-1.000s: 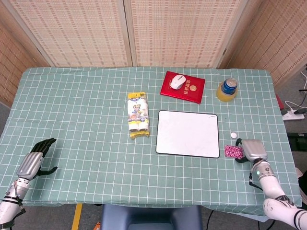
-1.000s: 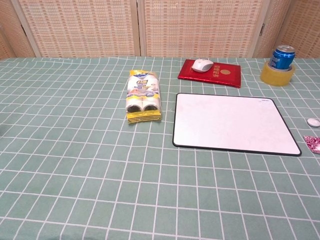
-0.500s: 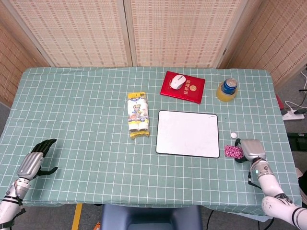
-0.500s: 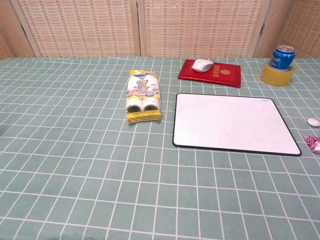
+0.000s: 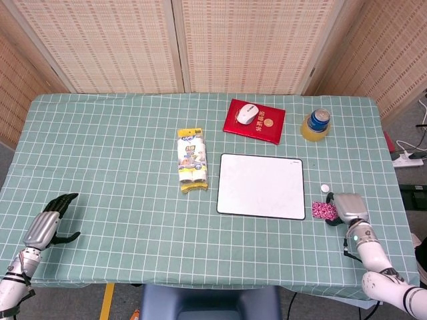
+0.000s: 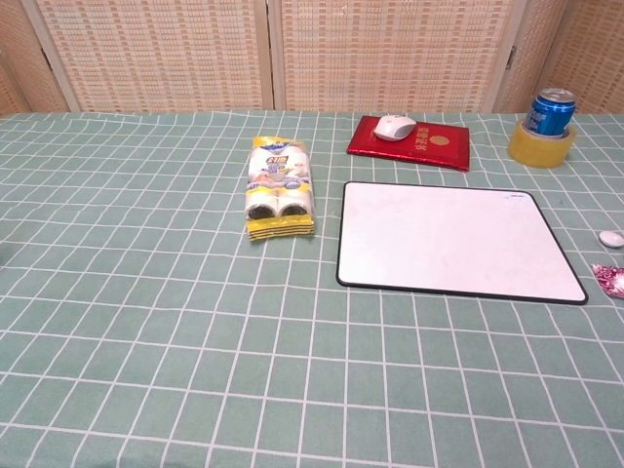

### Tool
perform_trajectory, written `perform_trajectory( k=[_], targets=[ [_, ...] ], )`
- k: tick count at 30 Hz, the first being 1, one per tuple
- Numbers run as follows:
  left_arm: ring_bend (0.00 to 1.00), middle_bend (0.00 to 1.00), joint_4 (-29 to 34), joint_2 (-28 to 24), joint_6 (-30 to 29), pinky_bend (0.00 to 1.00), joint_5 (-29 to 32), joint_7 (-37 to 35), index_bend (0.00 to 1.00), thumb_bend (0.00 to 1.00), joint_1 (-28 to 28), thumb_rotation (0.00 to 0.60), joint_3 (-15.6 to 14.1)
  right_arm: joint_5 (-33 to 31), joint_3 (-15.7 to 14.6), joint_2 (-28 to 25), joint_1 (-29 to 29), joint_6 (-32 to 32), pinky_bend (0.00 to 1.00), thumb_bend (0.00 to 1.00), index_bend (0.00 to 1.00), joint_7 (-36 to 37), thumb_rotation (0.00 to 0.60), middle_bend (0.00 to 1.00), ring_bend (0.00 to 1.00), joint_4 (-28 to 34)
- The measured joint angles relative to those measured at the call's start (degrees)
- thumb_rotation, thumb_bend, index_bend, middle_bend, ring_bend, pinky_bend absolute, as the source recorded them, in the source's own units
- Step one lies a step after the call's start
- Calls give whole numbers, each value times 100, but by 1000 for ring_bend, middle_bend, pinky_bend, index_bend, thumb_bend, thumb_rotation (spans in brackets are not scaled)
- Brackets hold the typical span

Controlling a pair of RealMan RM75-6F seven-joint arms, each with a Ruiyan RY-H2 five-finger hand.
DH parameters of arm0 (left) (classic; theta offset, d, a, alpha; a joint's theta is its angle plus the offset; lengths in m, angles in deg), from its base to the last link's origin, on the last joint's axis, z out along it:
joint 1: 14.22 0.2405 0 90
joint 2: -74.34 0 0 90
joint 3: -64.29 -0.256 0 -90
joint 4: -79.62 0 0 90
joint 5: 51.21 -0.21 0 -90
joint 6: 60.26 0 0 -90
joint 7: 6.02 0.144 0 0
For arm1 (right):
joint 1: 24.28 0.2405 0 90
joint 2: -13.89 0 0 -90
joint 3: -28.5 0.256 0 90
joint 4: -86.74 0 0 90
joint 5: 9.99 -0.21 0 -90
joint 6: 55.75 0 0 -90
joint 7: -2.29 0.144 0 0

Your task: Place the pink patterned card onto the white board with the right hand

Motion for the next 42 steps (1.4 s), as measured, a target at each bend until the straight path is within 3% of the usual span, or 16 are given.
perform_trajectory(
  k=[12, 21, 31, 42],
  targets=[
    [0, 62, -3, -7, 23, 79, -5, -47, 0, 194, -9, 500, -12, 92, 0, -101, 0, -94, 988, 269, 417, 95, 543, 979, 942, 158],
    [0, 61, 10, -21, 24, 79, -4, -72, 0, 193, -15, 498, -9, 40, 173, -327, 248, -283, 989, 269, 416, -287, 542, 979, 942, 898],
    [0, 61, -36, -30, -25, 80, -27, -174, 0, 192, -16, 497, -6, -1104, 520, 53, 1277, -470, 993, 270, 414, -1758, 542, 981, 943, 1408],
    [0, 62, -98, -39, 38, 78, -43, -429, 0, 193, -49, 498, -24, -2458, 672, 906, 2230, -526, 995, 271, 408, -2582, 543, 982, 943, 782]
  ],
)
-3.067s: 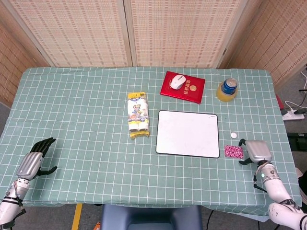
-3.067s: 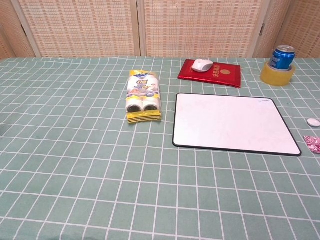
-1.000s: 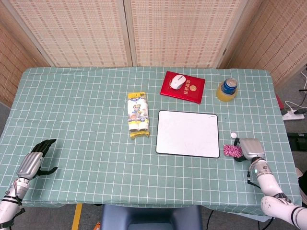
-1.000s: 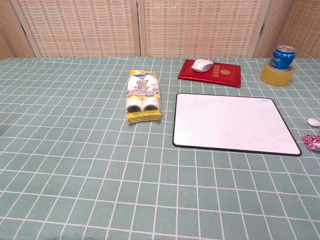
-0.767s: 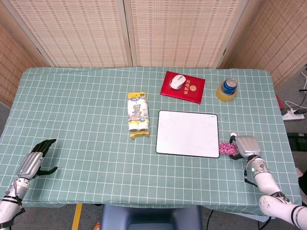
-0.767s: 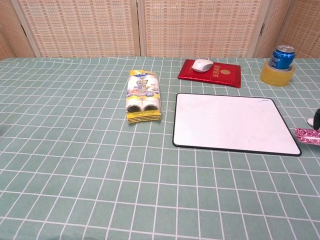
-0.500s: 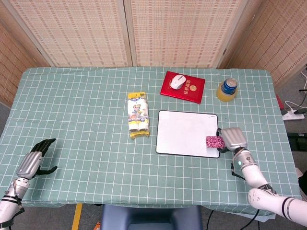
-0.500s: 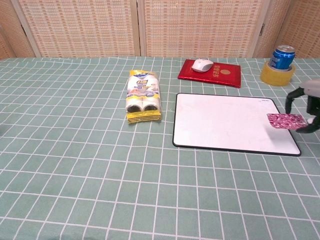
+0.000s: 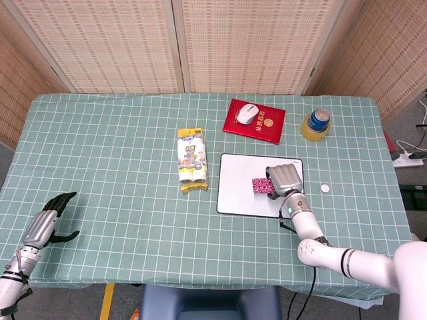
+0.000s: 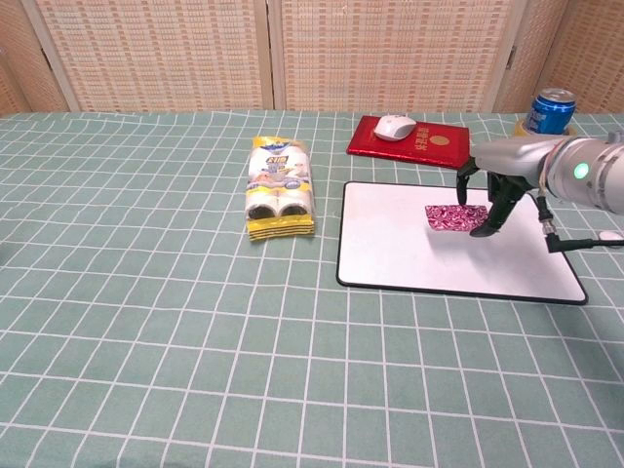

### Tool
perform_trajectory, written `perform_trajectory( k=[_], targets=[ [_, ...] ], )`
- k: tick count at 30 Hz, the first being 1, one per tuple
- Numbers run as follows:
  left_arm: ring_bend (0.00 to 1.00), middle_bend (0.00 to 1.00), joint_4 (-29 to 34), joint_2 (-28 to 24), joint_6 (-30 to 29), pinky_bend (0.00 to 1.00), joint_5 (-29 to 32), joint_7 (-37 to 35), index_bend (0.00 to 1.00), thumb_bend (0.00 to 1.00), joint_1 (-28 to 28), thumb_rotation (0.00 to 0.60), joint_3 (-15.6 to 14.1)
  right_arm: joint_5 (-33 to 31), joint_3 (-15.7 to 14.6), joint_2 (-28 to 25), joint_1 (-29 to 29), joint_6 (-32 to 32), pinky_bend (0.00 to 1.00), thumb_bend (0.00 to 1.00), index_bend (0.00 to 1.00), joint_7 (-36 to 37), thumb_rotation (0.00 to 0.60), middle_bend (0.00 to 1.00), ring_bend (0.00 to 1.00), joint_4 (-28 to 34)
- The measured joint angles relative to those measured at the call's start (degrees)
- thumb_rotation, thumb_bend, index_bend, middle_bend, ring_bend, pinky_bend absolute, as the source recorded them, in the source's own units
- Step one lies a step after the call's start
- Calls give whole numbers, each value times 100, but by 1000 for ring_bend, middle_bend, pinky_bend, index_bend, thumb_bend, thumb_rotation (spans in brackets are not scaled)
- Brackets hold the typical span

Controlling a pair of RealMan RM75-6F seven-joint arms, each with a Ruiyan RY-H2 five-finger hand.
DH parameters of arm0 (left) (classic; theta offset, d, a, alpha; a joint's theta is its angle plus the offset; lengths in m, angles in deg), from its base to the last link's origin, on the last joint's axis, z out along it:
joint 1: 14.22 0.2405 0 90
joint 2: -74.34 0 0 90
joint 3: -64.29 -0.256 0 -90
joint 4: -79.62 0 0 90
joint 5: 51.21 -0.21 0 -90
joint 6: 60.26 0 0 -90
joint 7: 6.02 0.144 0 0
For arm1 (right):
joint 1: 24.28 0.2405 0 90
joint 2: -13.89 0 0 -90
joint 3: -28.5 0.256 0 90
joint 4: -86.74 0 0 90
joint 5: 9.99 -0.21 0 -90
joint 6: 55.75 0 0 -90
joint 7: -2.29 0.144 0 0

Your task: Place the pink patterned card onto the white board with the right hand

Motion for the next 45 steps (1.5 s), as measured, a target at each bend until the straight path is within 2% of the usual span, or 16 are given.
perform_trajectory(
  k=[3, 6, 8, 12, 16, 22, 26, 31, 37, 45],
  targets=[
    [0, 62, -7, -2, 5, 78, -15, -29, 0, 193, -12, 499, -8, -214, -38, 134, 123, 44, 996, 243, 368, -78, 542, 982, 943, -235],
    [0, 61, -15, 1, 6, 79, -21, -54, 0, 194, -19, 498, -12, -367, -95, 216, 199, 126, 996, 75, 292, -129, 545, 982, 943, -412],
    [0, 61, -19, 3, 8, 79, -22, -62, 0, 193, -21, 501, -14, -465, -140, 254, 253, 192, 996, 23, 248, -148, 549, 982, 943, -486],
    [0, 62, -34, 10, 5, 78, -22, -67, 0, 193, -22, 498, -15, -480, -172, 200, 275, 146, 996, 13, 231, -118, 550, 982, 943, -410],
    [0, 62, -24, 5, 1, 78, -23, -82, 0, 194, -22, 502, -18, -385, -187, -44, 220, -63, 996, 13, 263, -51, 552, 982, 943, -77],
    [0, 63, 27, -14, 39, 79, -39, -103, 0, 193, -31, 498, -46, -208, -316, -761, -117, -495, 996, 110, 395, 159, 552, 982, 943, 395],
    [0, 64, 65, -14, 32, 78, -47, -51, 0, 193, -35, 500, -51, -215, -443, -1057, -387, -417, 996, 162, 425, 454, 549, 982, 943, 244],
    [0, 67, 89, -3, 53, 79, -51, 7, 0, 193, -53, 500, -55, -107, -565, -1038, -647, 44, 996, 204, 434, 924, 547, 982, 943, -521],
    [0, 69, 100, 0, 91, 79, -36, 33, 0, 193, -66, 500, -56, 248, -622, -753, -902, 668, 996, 288, 435, 1602, 546, 982, 943, -1538],
    [0, 70, 95, -2, 108, 79, -40, 24, 0, 193, -75, 501, -66, 462, -626, -531, -1018, 1024, 996, 295, 430, 1904, 546, 982, 943, -1885]
  ],
)
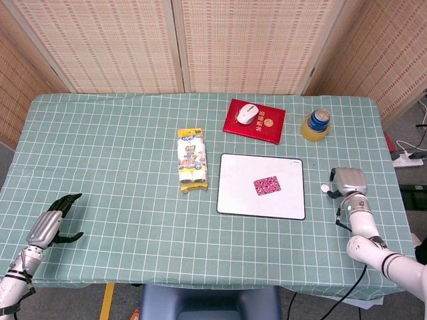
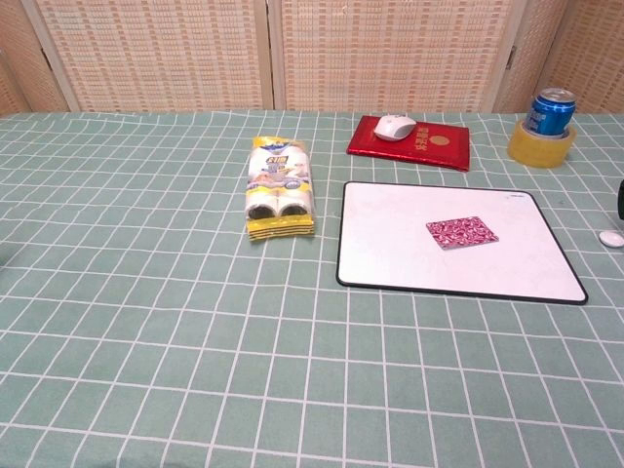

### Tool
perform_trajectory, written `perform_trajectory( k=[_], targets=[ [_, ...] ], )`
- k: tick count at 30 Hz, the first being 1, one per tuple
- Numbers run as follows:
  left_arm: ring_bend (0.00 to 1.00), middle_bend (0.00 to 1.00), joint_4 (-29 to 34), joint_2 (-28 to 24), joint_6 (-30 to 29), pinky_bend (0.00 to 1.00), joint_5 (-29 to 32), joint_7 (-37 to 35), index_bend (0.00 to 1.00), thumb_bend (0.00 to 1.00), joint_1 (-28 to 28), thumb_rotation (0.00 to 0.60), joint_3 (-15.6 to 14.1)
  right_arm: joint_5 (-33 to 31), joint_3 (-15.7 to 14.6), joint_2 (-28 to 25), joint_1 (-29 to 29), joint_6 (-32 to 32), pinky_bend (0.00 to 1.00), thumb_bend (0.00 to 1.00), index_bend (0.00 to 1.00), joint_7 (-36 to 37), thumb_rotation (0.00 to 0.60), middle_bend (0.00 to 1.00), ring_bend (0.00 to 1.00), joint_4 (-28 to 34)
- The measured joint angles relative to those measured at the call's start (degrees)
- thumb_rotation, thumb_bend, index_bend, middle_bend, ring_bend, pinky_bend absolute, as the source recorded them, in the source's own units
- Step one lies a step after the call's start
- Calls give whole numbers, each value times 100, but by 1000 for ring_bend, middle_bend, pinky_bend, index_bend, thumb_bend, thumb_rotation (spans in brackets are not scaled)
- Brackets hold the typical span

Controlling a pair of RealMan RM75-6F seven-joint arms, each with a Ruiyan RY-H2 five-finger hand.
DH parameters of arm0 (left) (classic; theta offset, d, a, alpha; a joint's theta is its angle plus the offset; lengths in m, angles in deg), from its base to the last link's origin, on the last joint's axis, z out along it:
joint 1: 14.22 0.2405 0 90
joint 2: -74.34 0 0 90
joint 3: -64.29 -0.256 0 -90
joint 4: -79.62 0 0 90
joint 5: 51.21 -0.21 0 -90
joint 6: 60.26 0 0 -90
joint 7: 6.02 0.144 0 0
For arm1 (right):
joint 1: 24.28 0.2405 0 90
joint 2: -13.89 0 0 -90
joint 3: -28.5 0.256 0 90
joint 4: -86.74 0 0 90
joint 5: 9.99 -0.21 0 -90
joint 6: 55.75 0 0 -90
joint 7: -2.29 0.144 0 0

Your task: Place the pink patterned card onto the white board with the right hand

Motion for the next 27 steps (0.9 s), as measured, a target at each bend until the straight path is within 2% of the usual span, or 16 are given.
perform_trajectory(
  k=[7, 27],
  targets=[
    [0, 70, 1, -9, -23, 79, -6, -34, 0, 193, 5, 499, -5, 246, 28, 119, -52, 132, 996, 295, 435, 198, 546, 984, 946, -154],
    [0, 71, -4, -4, 17, 79, 14, -96, 0, 192, -16, 500, 1, 59, 52, 352, 51, 202, 996, 317, 437, -56, 547, 984, 947, -361]
  ],
)
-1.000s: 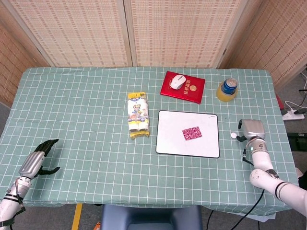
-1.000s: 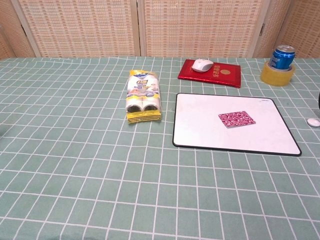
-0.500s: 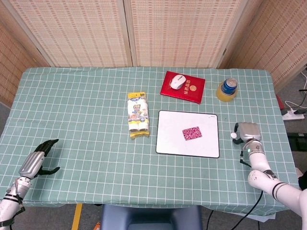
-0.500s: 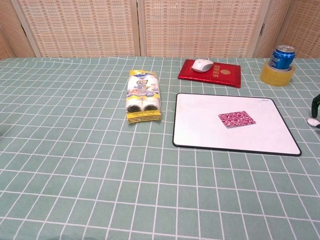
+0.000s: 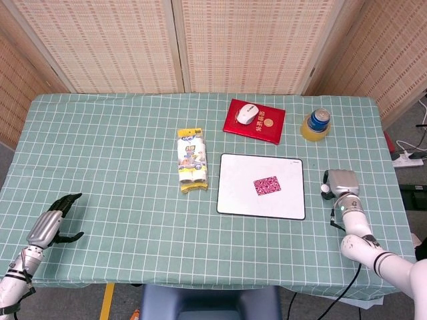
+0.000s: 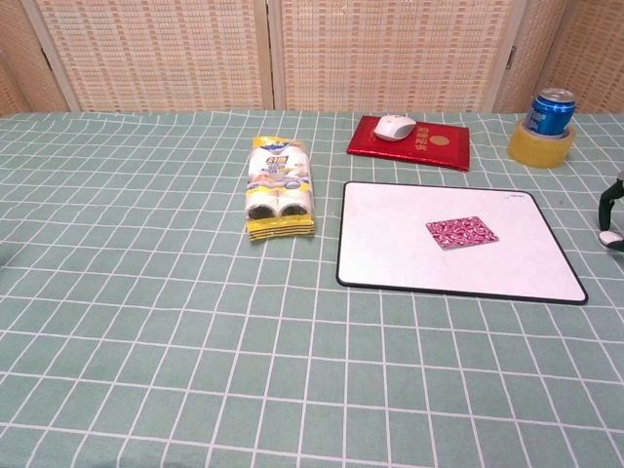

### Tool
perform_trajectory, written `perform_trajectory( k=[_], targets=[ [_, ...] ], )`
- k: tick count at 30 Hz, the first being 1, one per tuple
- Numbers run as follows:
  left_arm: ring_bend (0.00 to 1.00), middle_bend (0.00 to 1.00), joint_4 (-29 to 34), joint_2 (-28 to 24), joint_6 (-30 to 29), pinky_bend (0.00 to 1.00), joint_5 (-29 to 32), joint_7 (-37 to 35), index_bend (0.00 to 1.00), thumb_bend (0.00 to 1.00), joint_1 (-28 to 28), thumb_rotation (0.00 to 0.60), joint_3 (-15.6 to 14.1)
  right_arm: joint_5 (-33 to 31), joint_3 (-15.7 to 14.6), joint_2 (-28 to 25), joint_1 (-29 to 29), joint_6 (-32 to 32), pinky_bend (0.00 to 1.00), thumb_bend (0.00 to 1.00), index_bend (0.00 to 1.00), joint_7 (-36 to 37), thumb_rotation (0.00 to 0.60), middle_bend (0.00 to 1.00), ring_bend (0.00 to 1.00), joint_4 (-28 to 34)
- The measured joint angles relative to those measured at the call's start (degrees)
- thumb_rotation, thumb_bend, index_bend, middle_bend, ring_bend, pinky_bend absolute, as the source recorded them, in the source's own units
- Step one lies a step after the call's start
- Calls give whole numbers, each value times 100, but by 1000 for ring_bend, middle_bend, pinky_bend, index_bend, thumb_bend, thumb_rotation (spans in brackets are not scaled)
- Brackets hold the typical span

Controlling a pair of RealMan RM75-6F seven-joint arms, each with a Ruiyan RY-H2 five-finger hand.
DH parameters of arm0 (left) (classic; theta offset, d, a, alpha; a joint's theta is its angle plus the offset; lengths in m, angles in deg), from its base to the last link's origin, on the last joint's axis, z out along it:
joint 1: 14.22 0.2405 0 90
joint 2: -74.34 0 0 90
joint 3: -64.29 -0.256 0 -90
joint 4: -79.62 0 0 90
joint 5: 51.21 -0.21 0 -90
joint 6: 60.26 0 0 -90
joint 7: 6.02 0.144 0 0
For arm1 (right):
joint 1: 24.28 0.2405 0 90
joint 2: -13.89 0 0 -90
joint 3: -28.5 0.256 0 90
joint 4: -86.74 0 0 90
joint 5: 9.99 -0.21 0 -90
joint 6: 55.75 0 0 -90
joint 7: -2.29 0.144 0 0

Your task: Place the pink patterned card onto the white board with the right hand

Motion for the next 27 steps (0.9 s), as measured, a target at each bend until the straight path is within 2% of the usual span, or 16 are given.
perform_trajectory(
  k=[18, 23, 27],
  targets=[
    [0, 74, -15, -8, 35, 79, -5, -129, 0, 193, -14, 503, -16, -92, 45, -26, 28, -8, 1000, 341, 488, -66, 547, 992, 955, 72],
    [0, 74, -13, -11, 45, 79, -5, -141, 0, 193, -25, 501, -14, -8, 84, -134, 61, -156, 1000, 342, 489, -95, 544, 993, 955, 387],
    [0, 74, 0, -17, 36, 79, -4, -149, 0, 193, -24, 499, -11, 75, 131, -246, 137, -402, 1000, 346, 490, -216, 545, 993, 956, 898]
  ],
)
